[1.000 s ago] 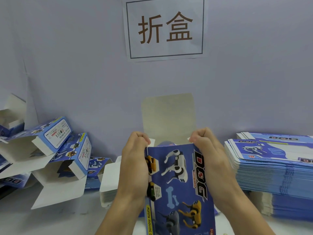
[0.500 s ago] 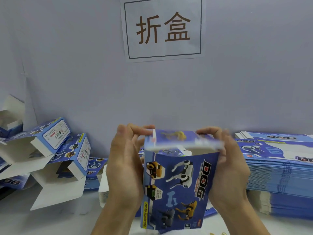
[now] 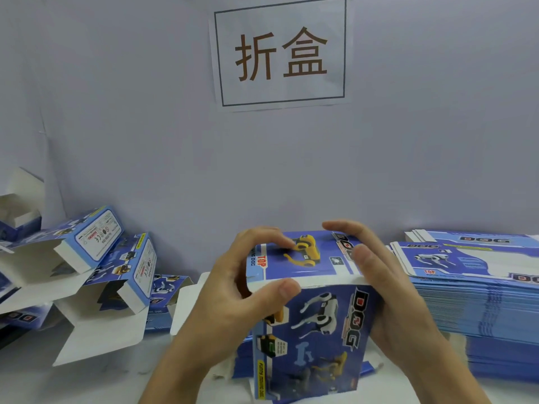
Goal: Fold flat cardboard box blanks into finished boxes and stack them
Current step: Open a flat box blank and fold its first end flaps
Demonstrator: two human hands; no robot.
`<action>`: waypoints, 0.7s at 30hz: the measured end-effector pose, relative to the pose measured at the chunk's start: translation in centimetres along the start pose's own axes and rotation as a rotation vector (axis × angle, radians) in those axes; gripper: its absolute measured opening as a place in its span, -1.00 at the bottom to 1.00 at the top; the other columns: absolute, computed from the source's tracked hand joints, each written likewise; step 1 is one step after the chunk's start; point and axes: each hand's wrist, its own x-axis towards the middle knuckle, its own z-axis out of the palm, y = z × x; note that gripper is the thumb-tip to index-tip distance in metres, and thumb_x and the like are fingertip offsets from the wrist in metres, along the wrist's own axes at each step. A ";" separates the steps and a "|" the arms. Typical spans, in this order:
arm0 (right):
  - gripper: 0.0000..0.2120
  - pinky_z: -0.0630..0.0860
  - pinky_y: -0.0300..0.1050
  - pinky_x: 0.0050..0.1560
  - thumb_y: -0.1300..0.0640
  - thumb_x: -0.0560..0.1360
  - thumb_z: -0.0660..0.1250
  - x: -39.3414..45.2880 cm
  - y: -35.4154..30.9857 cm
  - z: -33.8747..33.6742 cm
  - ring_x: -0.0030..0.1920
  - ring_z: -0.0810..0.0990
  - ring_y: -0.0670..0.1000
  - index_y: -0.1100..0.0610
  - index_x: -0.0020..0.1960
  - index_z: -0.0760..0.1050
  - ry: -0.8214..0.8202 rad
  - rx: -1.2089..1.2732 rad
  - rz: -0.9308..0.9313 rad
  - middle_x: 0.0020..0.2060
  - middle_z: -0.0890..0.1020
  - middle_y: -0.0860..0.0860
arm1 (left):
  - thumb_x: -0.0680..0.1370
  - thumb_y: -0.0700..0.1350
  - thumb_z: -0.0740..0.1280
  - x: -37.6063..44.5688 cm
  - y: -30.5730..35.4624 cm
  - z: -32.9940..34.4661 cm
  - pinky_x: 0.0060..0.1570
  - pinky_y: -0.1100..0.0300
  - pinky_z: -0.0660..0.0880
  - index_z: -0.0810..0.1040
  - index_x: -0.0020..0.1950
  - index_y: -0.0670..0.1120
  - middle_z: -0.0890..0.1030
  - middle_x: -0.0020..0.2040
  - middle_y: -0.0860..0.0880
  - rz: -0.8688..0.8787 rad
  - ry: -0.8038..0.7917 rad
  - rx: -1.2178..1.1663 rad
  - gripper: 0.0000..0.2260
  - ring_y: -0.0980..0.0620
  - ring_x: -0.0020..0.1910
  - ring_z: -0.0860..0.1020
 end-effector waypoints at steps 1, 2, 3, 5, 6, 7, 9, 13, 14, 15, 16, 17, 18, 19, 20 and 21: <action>-0.33 0.67 0.15 -0.13 -0.30 0.21 0.58 0.0 0.0 0.1 0.02 0.70 0.31 -0.07 0.23 0.55 -0.006 -0.001 0.013 0.08 0.68 0.21 | 0.31 0.20 0.51 0.0 0.0 -0.2 -0.21 0.02 0.67 0.62 0.05 0.13 0.57 0.18 0.17 0.009 -0.002 0.004 -0.64 0.01 0.10 0.66; -0.33 0.67 0.11 -0.16 -0.29 0.21 0.59 0.0 -0.1 0.3 0.00 0.70 0.30 -0.07 0.23 0.55 -0.011 0.002 0.021 0.08 0.68 0.20 | 0.29 0.19 0.53 0.0 0.0 -0.3 -0.22 0.07 0.66 0.62 0.03 0.13 0.56 0.19 0.16 0.020 -0.007 0.008 -0.63 0.02 0.10 0.65; -0.33 0.67 0.08 -0.18 -0.28 0.20 0.60 0.1 -0.1 0.4 -0.02 0.71 0.29 -0.08 0.23 0.55 -0.014 0.008 0.026 0.07 0.69 0.19 | 0.25 0.21 0.56 0.0 0.0 -0.4 -0.21 0.12 0.65 0.63 0.02 0.12 0.56 0.19 0.15 0.032 -0.016 0.013 -0.59 0.02 0.10 0.65; -0.33 0.67 0.10 -0.19 -0.28 0.19 0.61 0.1 -0.1 0.4 -0.06 0.71 0.28 -0.08 0.23 0.54 -0.021 0.010 0.040 0.05 0.69 0.20 | 0.19 0.22 0.62 0.0 0.0 -0.5 -0.18 0.18 0.63 0.62 0.02 0.12 0.56 0.18 0.14 0.044 -0.022 0.029 -0.52 0.01 0.08 0.66; -0.32 0.67 0.10 -0.19 -0.28 0.19 0.61 0.1 0.0 0.4 -0.08 0.71 0.27 -0.09 0.23 0.54 -0.026 0.007 0.043 0.04 0.69 0.20 | 0.20 0.16 0.65 0.0 -0.1 -0.4 -0.17 0.21 0.62 0.63 0.01 0.12 0.58 0.16 0.14 0.055 -0.008 0.042 -0.55 0.04 0.04 0.66; -0.32 0.66 0.09 -0.20 -0.29 0.19 0.61 0.1 0.0 0.4 -0.10 0.71 0.26 -0.10 0.23 0.54 -0.023 -0.005 0.041 0.02 0.69 0.19 | 0.25 0.04 0.65 0.1 -0.3 -0.4 -0.20 0.26 0.60 0.63 -0.01 0.11 0.60 0.12 0.15 0.075 0.023 0.059 -0.62 0.09 -0.03 0.66; -0.34 0.66 0.08 -0.19 -0.29 0.19 0.61 0.2 0.2 0.4 -0.09 0.72 0.24 -0.11 0.22 0.55 -0.018 -0.015 0.031 0.01 0.69 0.14 | 0.36 -0.16 0.58 0.2 -0.7 -0.1 -0.30 0.36 0.53 0.65 -0.05 0.10 0.63 0.04 0.18 0.104 0.095 0.090 -0.75 0.17 -0.14 0.64; -0.38 0.66 0.03 -0.18 -0.26 0.19 0.63 0.1 0.4 0.3 -0.06 0.72 0.19 -0.13 0.19 0.56 -0.043 -0.022 0.032 0.03 0.70 0.10 | 0.35 -0.11 0.47 0.3 -0.9 0.3 -0.33 0.38 0.50 0.65 -0.09 0.05 0.65 -0.01 0.22 0.092 0.163 0.071 -0.83 0.19 -0.17 0.63; -0.38 0.66 0.02 -0.19 -0.24 0.19 0.63 0.1 0.4 0.2 -0.07 0.73 0.19 -0.13 0.18 0.56 -0.046 -0.019 0.034 0.03 0.70 0.10 | 0.35 -0.08 0.47 0.3 -0.8 0.3 -0.32 0.38 0.50 0.64 -0.08 0.06 0.64 -0.01 0.23 0.084 0.154 0.081 -0.83 0.19 -0.16 0.63; -0.39 0.66 0.02 -0.21 -0.22 0.19 0.64 0.1 0.4 0.1 -0.10 0.73 0.19 -0.12 0.18 0.57 -0.042 -0.016 0.032 0.03 0.70 0.11 | 0.36 -0.05 0.48 0.2 -0.7 0.2 -0.30 0.38 0.51 0.63 -0.07 0.07 0.63 0.00 0.24 0.077 0.132 0.090 -0.83 0.19 -0.15 0.64; -0.41 0.65 0.02 -0.23 -0.19 0.21 0.64 0.1 0.3 -0.1 -0.13 0.73 0.19 -0.11 0.18 0.57 -0.029 -0.013 0.027 0.02 0.70 0.12 | 0.38 0.00 0.51 0.2 -0.6 0.2 -0.27 0.38 0.52 0.62 -0.04 0.09 0.62 0.02 0.25 0.076 0.102 0.092 -0.81 0.20 -0.13 0.64; -0.45 0.65 0.03 -0.24 -0.14 0.23 0.62 0.1 0.3 -0.3 -0.15 0.72 0.20 -0.11 0.18 0.57 -0.011 -0.009 0.021 0.01 0.70 0.13 | 0.39 0.07 0.56 0.2 -0.5 0.1 -0.22 0.38 0.53 0.60 -0.01 0.09 0.61 0.04 0.24 0.084 0.066 0.094 -0.75 0.19 -0.09 0.64; -0.49 0.65 0.05 -0.25 -0.10 0.27 0.59 0.1 0.3 -0.4 -0.16 0.72 0.21 -0.10 0.18 0.57 0.001 -0.005 0.014 0.01 0.70 0.13 | 0.33 0.18 0.59 0.1 -0.5 0.1 -0.16 0.34 0.56 0.59 0.03 0.10 0.60 0.07 0.22 0.089 0.042 0.096 -0.63 0.17 -0.04 0.64; -0.52 0.65 0.06 -0.25 -0.08 0.29 0.57 0.1 0.2 -0.6 -0.15 0.72 0.22 -0.09 0.18 0.57 0.007 -0.001 0.009 0.02 0.70 0.14 | 0.24 0.31 0.57 0.1 -0.5 0.2 -0.11 0.25 0.60 0.58 0.05 0.11 0.58 0.08 0.21 0.083 0.028 0.090 -0.50 0.11 0.00 0.65; -0.53 0.65 0.06 -0.26 -0.07 0.29 0.55 0.1 0.2 -0.7 -0.15 0.72 0.23 -0.09 0.18 0.57 0.012 0.000 0.005 0.02 0.71 0.13 | 0.19 0.40 0.53 0.0 -0.5 0.4 -0.08 0.08 0.64 0.59 0.05 0.12 0.58 0.10 0.19 0.066 0.026 0.060 -0.44 -0.02 0.03 0.65; -0.56 0.65 0.05 -0.27 -0.06 0.30 0.53 0.1 0.2 -0.8 -0.15 0.73 0.23 -0.10 0.17 0.58 0.021 0.001 0.002 0.02 0.71 0.13 | 0.21 0.44 0.50 0.0 -0.4 0.6 -0.08 -0.12 0.65 0.59 0.04 0.15 0.58 0.10 0.17 0.045 0.034 0.014 -0.45 -0.19 0.03 0.63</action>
